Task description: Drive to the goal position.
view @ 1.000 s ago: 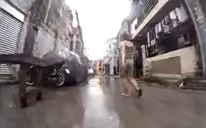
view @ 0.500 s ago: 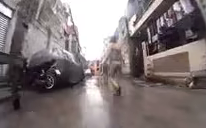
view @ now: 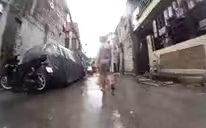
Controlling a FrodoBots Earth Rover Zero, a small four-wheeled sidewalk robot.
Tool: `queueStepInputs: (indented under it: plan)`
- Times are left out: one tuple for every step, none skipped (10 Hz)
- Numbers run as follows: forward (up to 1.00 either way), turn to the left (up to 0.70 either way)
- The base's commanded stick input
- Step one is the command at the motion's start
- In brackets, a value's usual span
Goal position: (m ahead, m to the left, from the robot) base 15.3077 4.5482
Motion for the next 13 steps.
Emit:
queueStepInputs:
  plan:
    - [0.99, 0.00]
    - [0.99, 0.00]
    - [0.99, 0.00]
    - [0.99, 0.00]
    - [0.99, 0.00]
    - [0.99, 0.00]
    - [0.99, 0.00]
    - [0.99, 0.00]
    - [0.99, 0.00]
    - [0.99, 0.00]
    - [0.99, 0.00]
    - [0.99, 0.00]
    - [0.99, 0.00]
